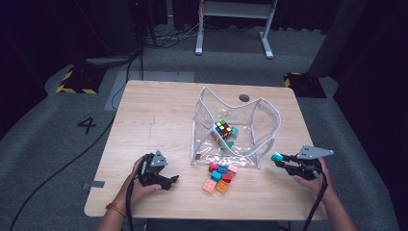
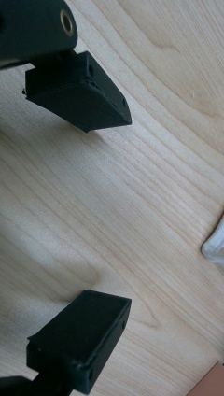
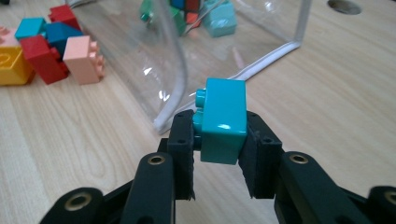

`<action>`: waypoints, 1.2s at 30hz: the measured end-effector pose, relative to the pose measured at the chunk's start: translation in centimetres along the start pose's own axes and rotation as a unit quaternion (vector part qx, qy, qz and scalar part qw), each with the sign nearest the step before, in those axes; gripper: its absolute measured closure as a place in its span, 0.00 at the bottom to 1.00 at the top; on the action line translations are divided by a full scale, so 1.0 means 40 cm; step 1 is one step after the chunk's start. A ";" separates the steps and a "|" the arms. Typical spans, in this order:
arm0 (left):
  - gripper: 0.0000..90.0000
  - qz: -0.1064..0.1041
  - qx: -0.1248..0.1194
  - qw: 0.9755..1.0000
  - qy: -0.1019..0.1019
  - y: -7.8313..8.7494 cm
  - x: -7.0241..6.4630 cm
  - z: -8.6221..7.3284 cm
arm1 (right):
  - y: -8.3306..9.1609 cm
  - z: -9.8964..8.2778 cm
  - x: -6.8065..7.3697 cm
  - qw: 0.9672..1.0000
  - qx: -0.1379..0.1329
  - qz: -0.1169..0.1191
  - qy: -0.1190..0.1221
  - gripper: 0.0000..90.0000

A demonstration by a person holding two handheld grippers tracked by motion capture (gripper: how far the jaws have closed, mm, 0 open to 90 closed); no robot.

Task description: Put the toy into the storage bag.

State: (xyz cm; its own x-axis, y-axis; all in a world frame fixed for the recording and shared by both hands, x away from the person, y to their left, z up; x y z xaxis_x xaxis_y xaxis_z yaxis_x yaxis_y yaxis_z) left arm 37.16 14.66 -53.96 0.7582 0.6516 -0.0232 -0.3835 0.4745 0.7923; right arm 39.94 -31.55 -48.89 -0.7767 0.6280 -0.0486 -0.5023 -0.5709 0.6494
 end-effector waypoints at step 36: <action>0.14 0.001 0.000 1.000 -0.001 0.000 0.000 0.000 | 0.117 0.392 -0.086 0.995 -0.072 -0.026 0.060 0.76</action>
State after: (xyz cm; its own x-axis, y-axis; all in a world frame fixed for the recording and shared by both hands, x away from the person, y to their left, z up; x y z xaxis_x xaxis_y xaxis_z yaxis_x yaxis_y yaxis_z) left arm 37.16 14.67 -53.94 0.7585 0.6513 -0.0213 -0.3840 0.4732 0.7928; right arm 46.23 -28.08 -33.78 -0.7838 0.5955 -0.1760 -0.5855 -0.6143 0.5291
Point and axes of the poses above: each handheld gripper's, and its own axes: y roughly backward along the jaws, z roughly out of its top, x roughly to its left, the point moved 5 cm from there along -y, roughly forward along the jaws, and after that the axes turned 5 degrees about x, right-handed, at the moved point
